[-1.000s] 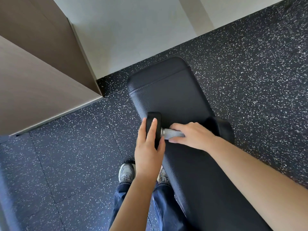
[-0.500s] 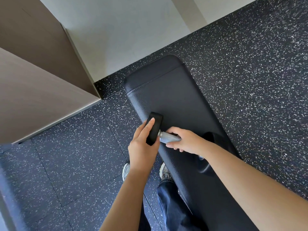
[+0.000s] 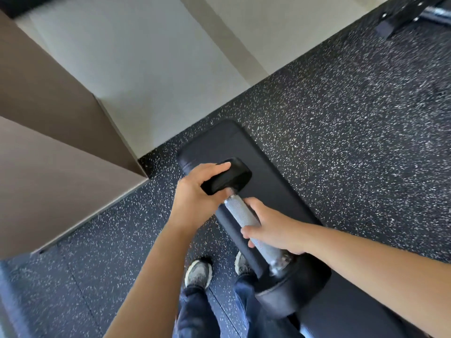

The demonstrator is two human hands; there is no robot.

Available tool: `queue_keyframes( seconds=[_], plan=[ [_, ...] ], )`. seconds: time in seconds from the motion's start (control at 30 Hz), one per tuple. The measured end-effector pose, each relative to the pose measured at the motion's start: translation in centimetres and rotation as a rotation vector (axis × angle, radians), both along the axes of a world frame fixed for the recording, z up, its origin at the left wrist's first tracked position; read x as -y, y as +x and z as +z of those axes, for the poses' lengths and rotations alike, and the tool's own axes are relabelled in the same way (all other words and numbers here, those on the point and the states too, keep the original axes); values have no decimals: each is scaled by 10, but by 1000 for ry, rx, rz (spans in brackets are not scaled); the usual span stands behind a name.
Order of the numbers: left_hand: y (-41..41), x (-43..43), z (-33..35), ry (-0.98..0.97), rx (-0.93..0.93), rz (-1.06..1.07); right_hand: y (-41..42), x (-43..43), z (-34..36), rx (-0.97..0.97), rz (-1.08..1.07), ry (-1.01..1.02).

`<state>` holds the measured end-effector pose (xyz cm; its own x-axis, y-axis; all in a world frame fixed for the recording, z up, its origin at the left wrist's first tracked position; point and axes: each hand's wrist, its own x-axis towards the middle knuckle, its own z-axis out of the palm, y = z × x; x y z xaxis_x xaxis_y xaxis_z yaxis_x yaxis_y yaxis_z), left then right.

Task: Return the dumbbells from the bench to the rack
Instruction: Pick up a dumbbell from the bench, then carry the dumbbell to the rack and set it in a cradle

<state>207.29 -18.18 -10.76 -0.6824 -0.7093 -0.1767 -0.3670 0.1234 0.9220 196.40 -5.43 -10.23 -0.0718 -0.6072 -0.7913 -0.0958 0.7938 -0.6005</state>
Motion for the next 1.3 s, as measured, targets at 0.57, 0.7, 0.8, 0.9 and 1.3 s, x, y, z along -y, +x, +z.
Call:
queue_keyframes(
  seconds=[0.57, 0.7, 0.8, 0.9, 1.3],
  plan=[
    [-20, -39, 273, -122, -435, -539, 73, -96, 272, 16, -512, -510],
    [-22, -62, 311, -131, -515, -710, 100, -119, 303, -94, -573, -603],
    [-25, -83, 330, -126, -536, -822, 118, -131, 319, -179, -640, -607],
    [-27, -107, 342, -148, -551, -940, 136, -143, 329, -231, -744, -603],
    [-18, -247, 366, -128, -563, -1447, 217, -234, 347, -419, -1274, -482]
  ],
)
